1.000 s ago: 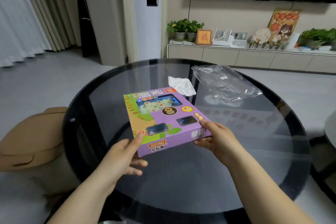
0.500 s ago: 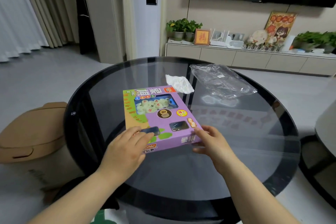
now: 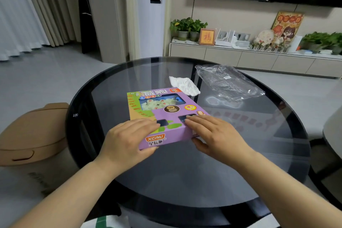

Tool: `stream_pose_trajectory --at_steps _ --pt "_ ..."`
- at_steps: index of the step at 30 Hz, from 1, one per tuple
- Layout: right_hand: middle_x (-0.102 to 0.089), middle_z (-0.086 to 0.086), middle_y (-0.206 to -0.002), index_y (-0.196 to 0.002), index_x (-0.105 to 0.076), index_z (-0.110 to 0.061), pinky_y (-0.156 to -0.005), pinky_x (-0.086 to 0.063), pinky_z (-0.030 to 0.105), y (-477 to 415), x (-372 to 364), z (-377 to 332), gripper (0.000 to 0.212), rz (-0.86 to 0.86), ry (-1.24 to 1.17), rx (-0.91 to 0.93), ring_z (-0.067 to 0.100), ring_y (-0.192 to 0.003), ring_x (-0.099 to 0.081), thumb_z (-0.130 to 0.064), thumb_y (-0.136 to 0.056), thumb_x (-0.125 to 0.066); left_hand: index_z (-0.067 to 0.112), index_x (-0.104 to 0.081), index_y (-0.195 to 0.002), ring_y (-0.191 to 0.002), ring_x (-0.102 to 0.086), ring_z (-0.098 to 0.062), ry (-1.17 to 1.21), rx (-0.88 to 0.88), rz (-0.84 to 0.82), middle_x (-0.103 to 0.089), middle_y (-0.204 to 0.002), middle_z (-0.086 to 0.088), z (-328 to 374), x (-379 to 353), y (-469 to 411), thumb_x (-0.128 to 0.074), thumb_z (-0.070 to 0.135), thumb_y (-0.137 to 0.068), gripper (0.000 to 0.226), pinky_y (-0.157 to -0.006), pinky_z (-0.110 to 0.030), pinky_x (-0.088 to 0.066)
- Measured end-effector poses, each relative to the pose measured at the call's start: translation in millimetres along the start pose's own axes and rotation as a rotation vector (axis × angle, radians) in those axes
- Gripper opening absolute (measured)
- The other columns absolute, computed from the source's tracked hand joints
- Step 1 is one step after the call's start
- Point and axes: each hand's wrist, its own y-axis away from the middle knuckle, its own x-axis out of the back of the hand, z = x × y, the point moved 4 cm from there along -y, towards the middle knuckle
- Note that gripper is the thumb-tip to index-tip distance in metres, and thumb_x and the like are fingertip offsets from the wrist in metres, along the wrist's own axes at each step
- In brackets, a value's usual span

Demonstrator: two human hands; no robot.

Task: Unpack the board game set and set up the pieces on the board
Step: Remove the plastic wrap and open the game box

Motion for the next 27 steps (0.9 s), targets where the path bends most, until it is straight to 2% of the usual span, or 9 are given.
stream_pose_trajectory --at_steps 4,8,11,13,15,18,23,25,27 --pt "-0.071 0.005 -0.101 -0.110 -0.049 -0.009 -0.078 -0.054 0.028 -8.0 -1.1 0.7 0.036 -0.038 0.066 0.027 0.019 -0.087 -0.069 -0.013 -0.076 -0.040 0.023 -0.051 -0.099 -0.095 -0.051 -0.014 0.006 0.017 0.014 -0.072 -0.088 -0.001 1.6 4.5 -7.2 -0.055 0.040 -0.070 0.034 -0.073 -0.023 -0.040" --pt "-0.072 0.002 -0.090 -0.106 -0.048 -0.009 -0.076 -0.050 0.027 -4.4 -4.0 -4.2 0.030 -0.018 0.131 0.027 0.018 -0.078 -0.069 -0.015 -0.092 -0.022 0.021 -0.050 -0.097 -0.093 -0.052 -0.014 -0.033 -0.018 0.010 -0.072 -0.084 -0.001 7.0 0.8 -2.6 -0.054 0.041 -0.070 0.034 -0.074 -0.023 -0.040" --pt "-0.071 0.000 -0.082 -0.102 -0.050 -0.011 -0.067 -0.052 0.026 3.4 -11.0 -8.4 0.027 -0.029 0.142 0.034 0.018 -0.070 -0.067 -0.017 -0.094 -0.025 0.020 -0.049 -0.096 -0.094 -0.050 -0.012 -0.059 -0.036 0.013 -0.071 -0.082 -0.002 13.3 -5.8 7.5 -0.054 0.042 -0.069 0.035 -0.079 -0.025 -0.039" --pt "-0.072 0.001 -0.082 -0.099 -0.059 -0.010 -0.062 -0.055 0.025 6.8 -12.8 -9.9 0.034 -0.037 0.107 0.041 0.018 -0.070 -0.068 -0.015 -0.092 -0.026 0.019 -0.050 -0.096 -0.095 -0.050 -0.012 -0.064 -0.032 0.015 -0.071 -0.082 -0.002 15.1 -8.4 12.2 -0.054 0.042 -0.069 0.036 -0.082 -0.026 -0.039" --pt "-0.073 0.002 -0.085 -0.092 -0.070 -0.009 -0.061 -0.056 0.025 7.4 -11.6 -10.6 0.038 -0.058 0.083 0.057 0.017 -0.072 -0.070 -0.011 -0.085 -0.033 0.018 -0.050 -0.097 -0.096 -0.051 -0.013 -0.057 -0.032 0.012 -0.072 -0.085 -0.003 15.7 -9.9 14.3 -0.055 0.043 -0.070 0.037 -0.085 -0.026 -0.039" --pt "-0.074 0.002 -0.088 -0.091 -0.073 -0.009 -0.061 -0.057 0.024 9.0 -10.9 -10.4 0.040 -0.145 0.049 0.067 0.016 -0.075 -0.071 -0.018 -0.070 -0.040 0.018 -0.051 -0.097 -0.091 -0.058 -0.012 -0.041 -0.048 -0.015 -0.072 -0.086 -0.002 18.7 -11.8 17.2 -0.055 0.045 -0.071 0.038 -0.084 -0.024 -0.041" --pt "-0.074 -0.002 -0.090 -0.093 -0.073 -0.013 -0.063 -0.057 0.023 18.3 -16.3 -13.5 0.044 -0.268 -0.030 0.028 0.013 -0.078 -0.071 -0.026 -0.069 -0.038 0.017 -0.054 -0.096 -0.082 -0.067 -0.015 -0.083 -0.051 -0.135 -0.072 -0.082 0.000 26.5 -18.1 28.5 -0.050 0.046 -0.069 0.040 -0.083 -0.027 -0.040" --pt "-0.074 -0.006 -0.089 -0.091 -0.073 -0.017 -0.063 -0.056 0.021 21.1 -17.5 -15.0 0.042 -0.307 -0.058 0.005 0.010 -0.077 -0.071 -0.028 -0.068 -0.039 0.015 -0.067 -0.088 -0.075 -0.070 -0.014 -0.108 -0.024 -0.201 -0.072 -0.079 0.001 30.6 -19.2 30.4 -0.044 0.048 -0.073 0.043 -0.079 -0.025 -0.041" --pt "-0.074 -0.009 -0.088 -0.088 -0.073 -0.020 -0.060 -0.054 0.019 21.2 -16.4 -14.9 0.036 -0.331 -0.103 -0.036 0.008 -0.076 -0.070 -0.029 -0.068 -0.045 0.017 -0.073 -0.076 -0.070 -0.069 -0.010 -0.123 0.028 -0.272 -0.072 -0.075 0.007 32.4 -17.6 27.2 -0.036 0.048 -0.081 0.049 -0.066 -0.020 -0.049"
